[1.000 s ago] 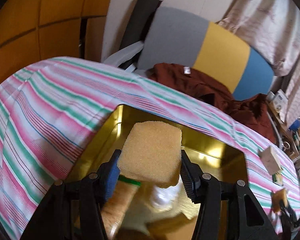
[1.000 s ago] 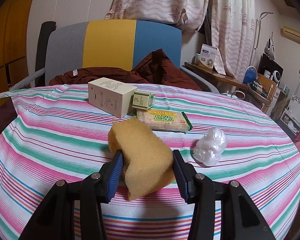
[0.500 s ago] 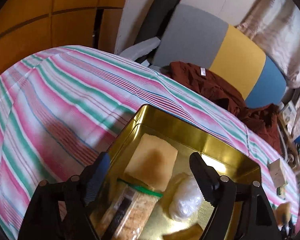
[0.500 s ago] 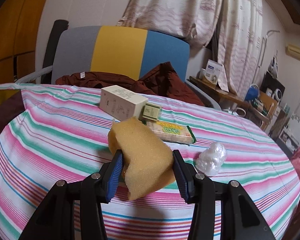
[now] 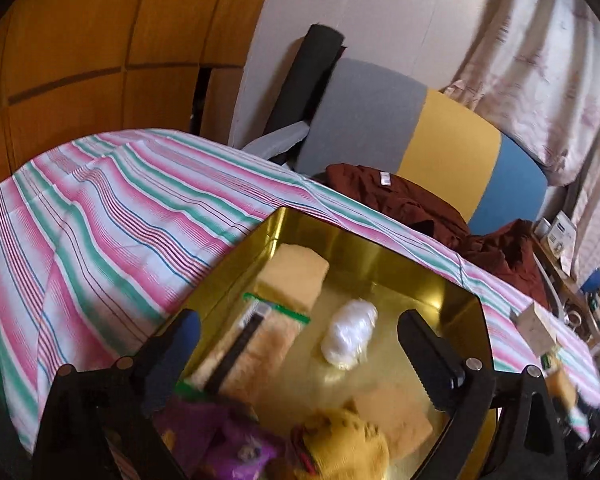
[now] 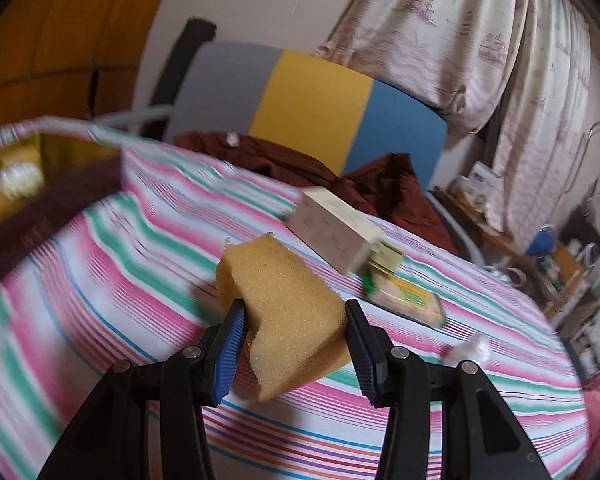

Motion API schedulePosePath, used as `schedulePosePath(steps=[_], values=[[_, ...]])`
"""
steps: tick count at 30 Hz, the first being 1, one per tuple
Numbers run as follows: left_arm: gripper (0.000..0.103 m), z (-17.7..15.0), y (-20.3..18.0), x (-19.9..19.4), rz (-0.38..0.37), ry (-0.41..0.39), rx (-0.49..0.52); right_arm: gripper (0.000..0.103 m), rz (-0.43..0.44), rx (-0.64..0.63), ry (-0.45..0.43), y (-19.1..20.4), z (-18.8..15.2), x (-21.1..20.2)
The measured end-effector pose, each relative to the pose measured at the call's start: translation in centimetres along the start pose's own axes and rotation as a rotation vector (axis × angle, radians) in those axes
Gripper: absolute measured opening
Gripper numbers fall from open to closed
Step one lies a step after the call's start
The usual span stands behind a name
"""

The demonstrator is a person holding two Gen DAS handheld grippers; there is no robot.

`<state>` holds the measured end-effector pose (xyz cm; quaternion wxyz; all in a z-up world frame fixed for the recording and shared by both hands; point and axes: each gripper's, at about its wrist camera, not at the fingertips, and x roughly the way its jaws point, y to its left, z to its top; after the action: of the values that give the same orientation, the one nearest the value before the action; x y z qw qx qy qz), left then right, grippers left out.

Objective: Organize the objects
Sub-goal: 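Lower the sponge into the gold tray and open the right tool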

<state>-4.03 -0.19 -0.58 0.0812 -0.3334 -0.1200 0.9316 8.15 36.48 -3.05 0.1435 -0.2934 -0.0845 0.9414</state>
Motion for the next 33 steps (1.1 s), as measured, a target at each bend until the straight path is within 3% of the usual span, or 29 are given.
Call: schedulePosePath(steps=[5,12,17,22,28,29,33], values=[[0.102,-2.0,-0.8,-1.2,-0.002,-0.027,0.042,0.049,0.211,0.104,-0.037,3.6,4.6,-1.0],[0.102,-3.3,-1.3,-1.8,-0.006,-0.019,0.06,0.049,0.386,0.05,0.007,11.4,9.3,0.4],[0.102,-3.3,-1.5,-2.1,0.02,-0.033,0.082,0.049,0.433,0.03,0.099,15.9,11.1,3.4],[0.102,-3.2,-1.2,-2.2,0.028,-0.036,0.063,0.05,0.431,0.04,0.177,18.1,13.0,6.7],[0.102,-3.4,-1.0,-2.0,0.032,-0.022,0.048,0.059,0.5,0.109,0.317,19.9,14.6,11.5],[0.102,-3.4,-1.0,-2.1,0.031,-0.021,0.05,0.064,0.493,0.123,0.324,19.8,14.6,11.8],[0.102,-3.3,-1.1,-2.3,0.021,-0.03,0.054,0.066,0.517,0.208,0.285,17.8,14.4,11.0]])
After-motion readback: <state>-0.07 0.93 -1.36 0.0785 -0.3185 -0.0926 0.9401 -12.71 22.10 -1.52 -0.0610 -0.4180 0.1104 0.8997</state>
